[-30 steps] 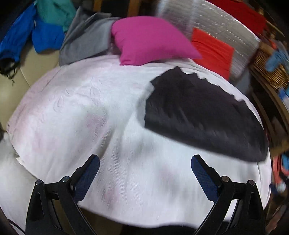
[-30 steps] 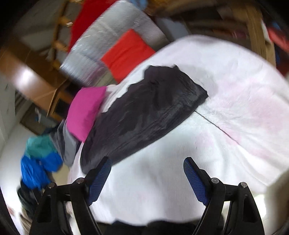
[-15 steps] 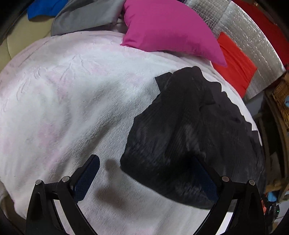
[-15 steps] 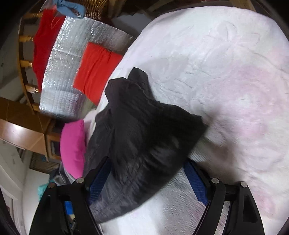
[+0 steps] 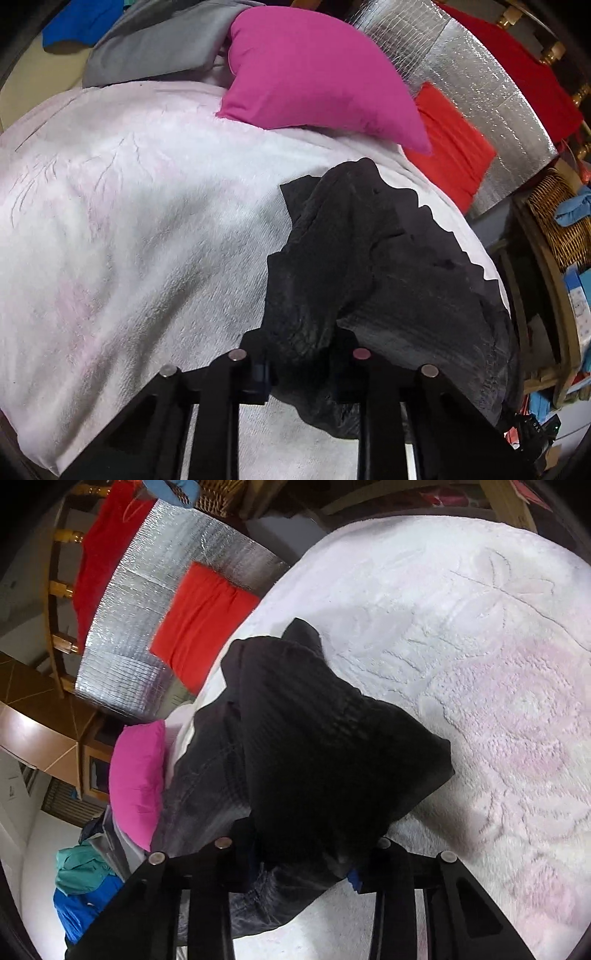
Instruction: Fold large clothes
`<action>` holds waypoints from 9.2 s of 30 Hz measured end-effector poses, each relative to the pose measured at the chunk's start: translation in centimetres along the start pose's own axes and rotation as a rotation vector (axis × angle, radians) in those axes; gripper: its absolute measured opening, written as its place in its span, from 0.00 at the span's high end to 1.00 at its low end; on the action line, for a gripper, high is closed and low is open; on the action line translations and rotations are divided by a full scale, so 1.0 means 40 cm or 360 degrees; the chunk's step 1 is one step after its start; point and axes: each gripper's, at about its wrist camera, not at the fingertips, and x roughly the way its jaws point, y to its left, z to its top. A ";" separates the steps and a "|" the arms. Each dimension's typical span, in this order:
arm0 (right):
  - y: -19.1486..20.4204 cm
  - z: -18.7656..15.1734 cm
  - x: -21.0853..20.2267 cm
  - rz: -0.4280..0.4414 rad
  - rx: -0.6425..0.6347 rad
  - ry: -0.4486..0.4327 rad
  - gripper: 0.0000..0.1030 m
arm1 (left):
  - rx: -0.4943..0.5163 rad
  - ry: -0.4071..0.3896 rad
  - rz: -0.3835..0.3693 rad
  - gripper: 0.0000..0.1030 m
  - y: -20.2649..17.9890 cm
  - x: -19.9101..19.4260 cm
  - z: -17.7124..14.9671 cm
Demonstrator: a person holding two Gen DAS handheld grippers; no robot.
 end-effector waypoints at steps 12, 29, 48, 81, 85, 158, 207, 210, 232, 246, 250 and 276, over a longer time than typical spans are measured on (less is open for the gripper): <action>-0.056 -0.139 -0.113 0.0007 -0.0083 0.0103 0.62 | 0.0015 0.0015 0.0015 0.77 0.104 -0.120 -0.096; 0.067 -0.197 -0.334 -0.0220 -0.0503 0.0025 0.38 | 0.0644 -0.0370 0.0548 0.29 -0.028 -0.296 -0.129; 0.088 -0.125 -0.186 -0.0294 -0.0459 0.0067 0.51 | 0.0757 -0.0146 0.0592 0.21 -0.034 -0.170 -0.121; 0.170 0.048 0.058 -0.0471 -0.0578 0.0151 0.80 | 0.0788 0.0010 0.0779 0.19 -0.009 0.031 0.009; 0.186 -0.004 -0.049 -0.0384 -0.0650 0.0063 0.76 | 0.0835 -0.0112 0.0754 0.19 -0.028 -0.045 -0.023; 0.170 -0.151 -0.096 -0.0415 -0.0822 0.0196 0.49 | 0.1054 -0.0002 0.0535 0.17 -0.114 -0.053 -0.191; -0.038 -0.194 -0.282 -0.0009 -0.0188 0.0147 0.24 | 0.0698 0.0026 0.0385 0.17 -0.015 -0.144 -0.224; -0.088 -0.180 -0.259 0.0037 -0.0028 0.0164 0.24 | 0.0489 0.0028 0.0437 0.17 0.068 -0.146 -0.185; 0.026 -0.154 -0.217 -0.0241 -0.0277 0.0025 0.34 | 0.0491 -0.0062 0.0475 0.36 0.019 -0.176 -0.154; 0.345 -0.443 -0.545 -0.0421 -0.1131 -0.0138 0.29 | 0.0872 -0.0510 0.0536 0.22 -0.183 -0.583 -0.351; 0.398 -0.534 -0.614 -0.0507 -0.1290 -0.0238 0.28 | 0.0882 -0.0629 0.0449 0.10 -0.193 -0.698 -0.417; 0.434 -0.645 -0.781 -0.0545 -0.1249 -0.0402 0.28 | 0.0928 -0.0866 0.0417 0.06 -0.186 -0.886 -0.556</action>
